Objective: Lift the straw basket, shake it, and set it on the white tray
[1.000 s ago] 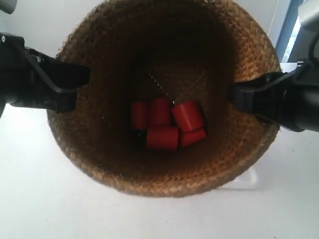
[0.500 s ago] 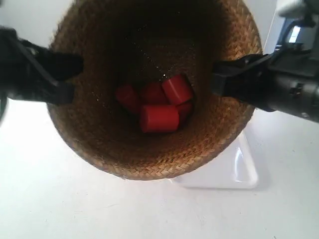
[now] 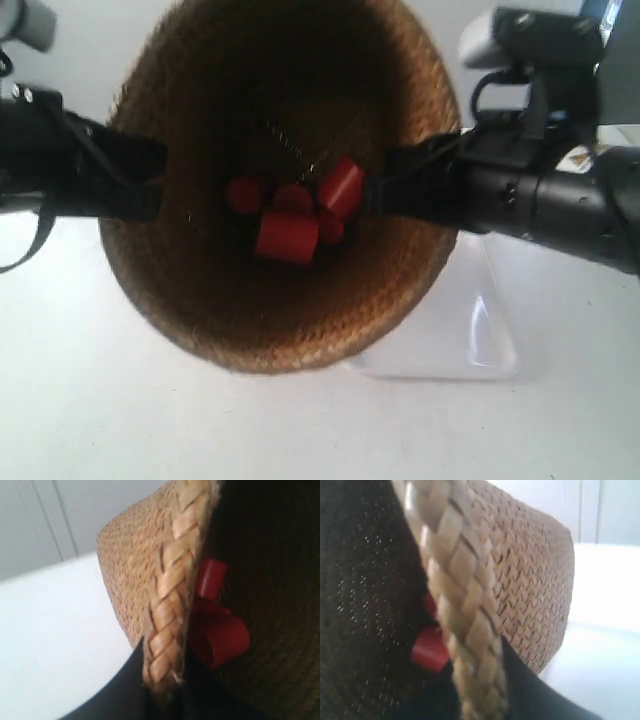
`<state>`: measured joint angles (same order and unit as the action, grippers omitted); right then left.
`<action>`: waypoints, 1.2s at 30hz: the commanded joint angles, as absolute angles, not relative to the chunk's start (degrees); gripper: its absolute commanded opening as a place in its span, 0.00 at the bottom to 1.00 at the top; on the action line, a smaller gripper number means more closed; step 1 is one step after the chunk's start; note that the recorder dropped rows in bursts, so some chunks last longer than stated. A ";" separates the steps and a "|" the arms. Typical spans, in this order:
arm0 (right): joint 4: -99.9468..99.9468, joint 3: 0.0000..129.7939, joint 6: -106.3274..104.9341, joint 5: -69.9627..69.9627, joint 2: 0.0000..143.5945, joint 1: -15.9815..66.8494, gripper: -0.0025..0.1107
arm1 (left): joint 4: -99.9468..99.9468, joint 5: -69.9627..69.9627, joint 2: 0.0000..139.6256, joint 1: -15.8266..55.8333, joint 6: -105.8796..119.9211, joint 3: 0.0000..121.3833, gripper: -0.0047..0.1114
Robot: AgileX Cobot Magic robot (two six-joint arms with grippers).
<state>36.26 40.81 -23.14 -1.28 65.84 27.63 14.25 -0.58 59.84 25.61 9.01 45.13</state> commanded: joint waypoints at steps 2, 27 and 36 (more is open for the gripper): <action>36.50 46.26 -22.71 13.89 59.35 30.92 0.02 | 15.62 -14.48 51.56 28.96 14.69 50.16 0.04; 36.33 43.17 -21.57 8.37 57.91 30.86 0.02 | 17.32 -6.67 48.86 29.18 12.41 44.87 0.04; 32.74 42.10 -17.75 5.02 58.35 27.94 0.02 | 11.26 -7.44 52.82 27.72 7.86 45.63 0.04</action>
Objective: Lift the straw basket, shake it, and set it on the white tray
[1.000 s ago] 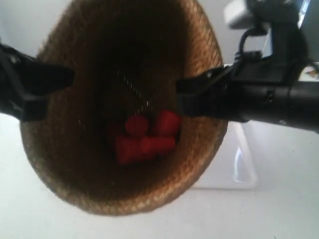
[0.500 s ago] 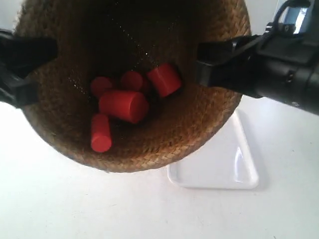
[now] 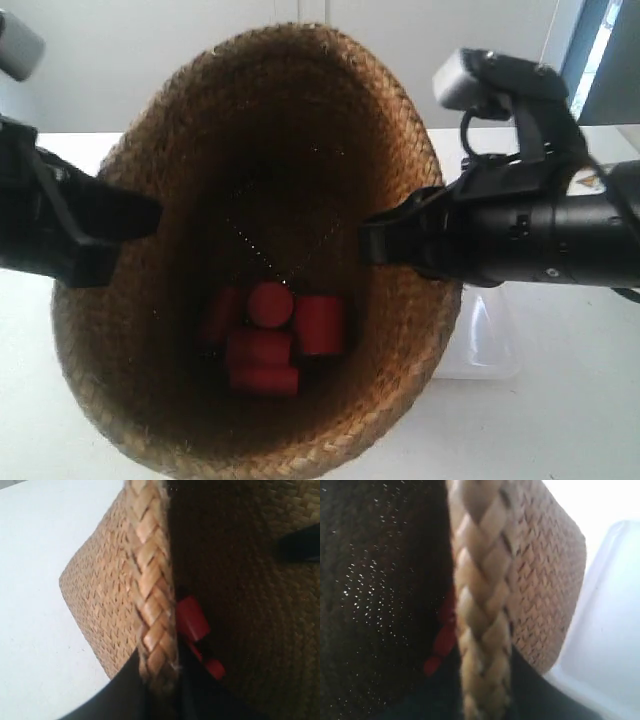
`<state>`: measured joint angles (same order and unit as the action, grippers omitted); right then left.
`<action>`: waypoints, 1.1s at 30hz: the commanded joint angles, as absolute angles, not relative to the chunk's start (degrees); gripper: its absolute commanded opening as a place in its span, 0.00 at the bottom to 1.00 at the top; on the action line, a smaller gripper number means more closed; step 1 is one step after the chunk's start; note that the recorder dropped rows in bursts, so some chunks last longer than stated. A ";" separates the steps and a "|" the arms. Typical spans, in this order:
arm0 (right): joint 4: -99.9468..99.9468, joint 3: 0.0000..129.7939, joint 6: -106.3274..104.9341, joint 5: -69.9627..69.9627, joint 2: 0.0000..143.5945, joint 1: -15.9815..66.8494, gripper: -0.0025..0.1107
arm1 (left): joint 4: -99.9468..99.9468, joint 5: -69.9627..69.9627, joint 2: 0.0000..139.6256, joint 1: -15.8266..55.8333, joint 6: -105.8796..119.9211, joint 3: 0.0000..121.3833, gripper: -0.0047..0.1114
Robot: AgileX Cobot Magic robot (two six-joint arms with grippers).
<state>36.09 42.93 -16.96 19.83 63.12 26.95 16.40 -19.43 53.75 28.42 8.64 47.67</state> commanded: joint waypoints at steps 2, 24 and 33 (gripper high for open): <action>32.39 41.27 -18.18 2.26 63.83 24.97 0.02 | 11.95 -1.49 59.09 24.32 5.63 44.27 0.04; 26.84 44.48 -16.59 10.13 51.69 25.44 0.02 | 12.35 -1.71 48.56 27.55 12.38 46.37 0.04; 24.81 46.14 -15.81 16.30 55.52 28.26 0.02 | 12.28 -8.37 49.53 30.44 10.46 47.15 0.04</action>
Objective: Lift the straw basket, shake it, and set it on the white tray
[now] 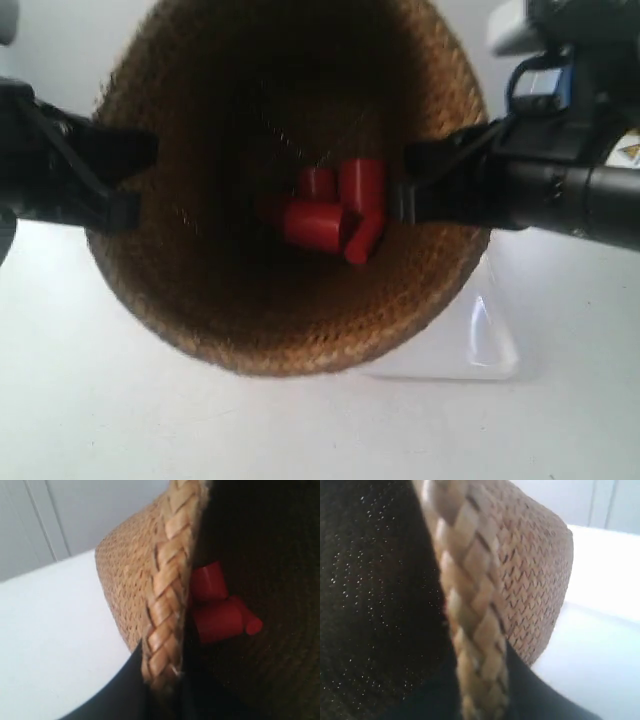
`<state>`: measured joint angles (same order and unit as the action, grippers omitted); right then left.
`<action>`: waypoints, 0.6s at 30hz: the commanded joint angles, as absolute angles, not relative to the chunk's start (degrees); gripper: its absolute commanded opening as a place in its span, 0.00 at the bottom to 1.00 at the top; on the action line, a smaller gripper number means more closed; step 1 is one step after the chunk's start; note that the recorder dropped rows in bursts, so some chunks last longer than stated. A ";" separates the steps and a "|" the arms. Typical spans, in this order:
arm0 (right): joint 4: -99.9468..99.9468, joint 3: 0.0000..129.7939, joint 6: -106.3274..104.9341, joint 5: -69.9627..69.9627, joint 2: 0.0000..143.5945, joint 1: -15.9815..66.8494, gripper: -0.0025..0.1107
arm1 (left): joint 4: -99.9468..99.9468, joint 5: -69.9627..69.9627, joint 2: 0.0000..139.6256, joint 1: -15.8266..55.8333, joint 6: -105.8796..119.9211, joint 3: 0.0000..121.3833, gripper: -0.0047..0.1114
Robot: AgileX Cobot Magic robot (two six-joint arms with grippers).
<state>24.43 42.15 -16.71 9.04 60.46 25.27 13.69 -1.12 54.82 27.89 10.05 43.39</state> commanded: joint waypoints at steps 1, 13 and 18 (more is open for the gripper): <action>25.26 46.27 -14.72 15.90 53.22 29.43 0.02 | 11.29 -8.31 47.43 30.86 10.46 47.40 0.04; 26.02 47.40 -21.87 13.71 55.80 31.30 0.02 | 10.10 -4.73 48.72 31.58 7.79 45.86 0.04; 25.66 44.11 -20.28 1.89 54.25 31.95 0.02 | 5.44 1.10 48.26 31.16 7.91 42.66 0.04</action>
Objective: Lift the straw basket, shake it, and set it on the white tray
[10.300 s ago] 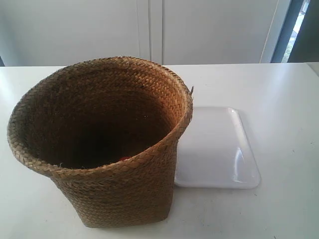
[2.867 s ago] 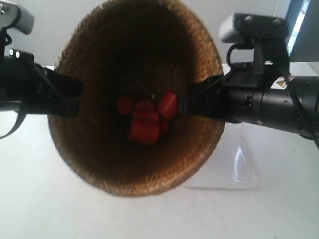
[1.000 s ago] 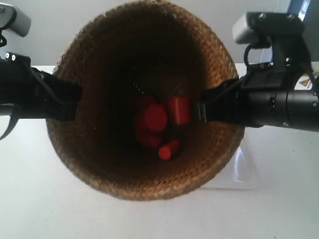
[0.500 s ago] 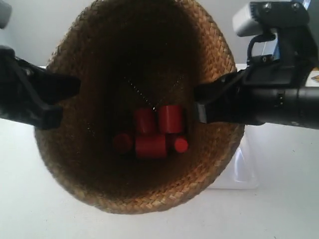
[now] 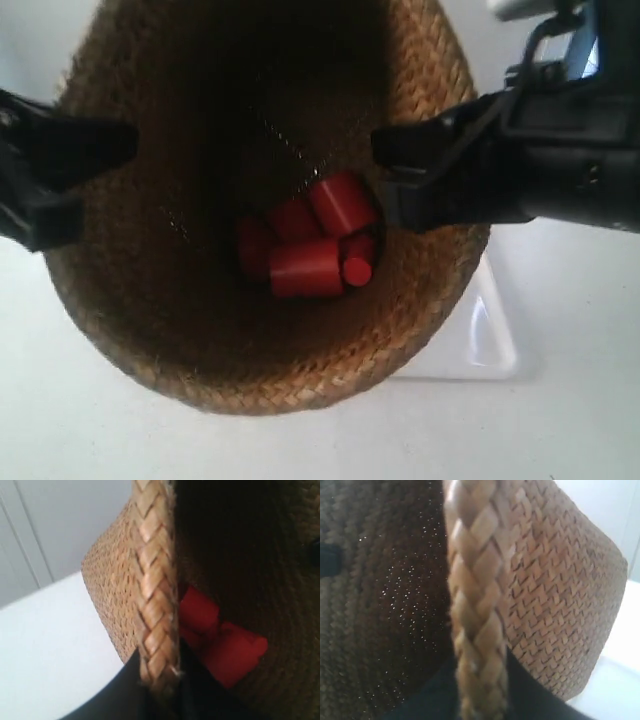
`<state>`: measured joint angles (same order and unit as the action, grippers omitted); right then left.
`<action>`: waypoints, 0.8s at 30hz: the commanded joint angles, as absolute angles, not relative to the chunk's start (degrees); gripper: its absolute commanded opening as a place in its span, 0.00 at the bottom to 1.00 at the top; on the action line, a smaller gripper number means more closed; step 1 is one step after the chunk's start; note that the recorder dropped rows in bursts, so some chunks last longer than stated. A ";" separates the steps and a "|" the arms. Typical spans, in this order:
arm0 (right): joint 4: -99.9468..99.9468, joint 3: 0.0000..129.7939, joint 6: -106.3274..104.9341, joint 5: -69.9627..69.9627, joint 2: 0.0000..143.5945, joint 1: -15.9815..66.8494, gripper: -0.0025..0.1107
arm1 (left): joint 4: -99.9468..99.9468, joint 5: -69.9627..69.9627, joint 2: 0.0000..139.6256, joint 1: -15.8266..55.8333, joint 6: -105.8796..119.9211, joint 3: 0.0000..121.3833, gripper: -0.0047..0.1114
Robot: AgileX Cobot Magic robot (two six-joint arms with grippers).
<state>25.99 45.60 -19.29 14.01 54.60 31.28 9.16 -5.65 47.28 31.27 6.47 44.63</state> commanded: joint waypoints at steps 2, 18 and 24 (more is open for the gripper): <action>25.66 42.68 -20.46 -0.47 58.80 30.98 0.02 | 5.87 2.50 51.99 29.66 6.87 40.88 0.04; 16.48 42.64 -10.67 1.15 61.09 29.89 0.02 | 5.59 -1.82 52.96 28.53 4.48 40.80 0.04; 17.33 46.10 -8.15 10.92 54.20 33.24 0.02 | 8.43 -12.66 46.97 30.66 7.03 49.19 0.04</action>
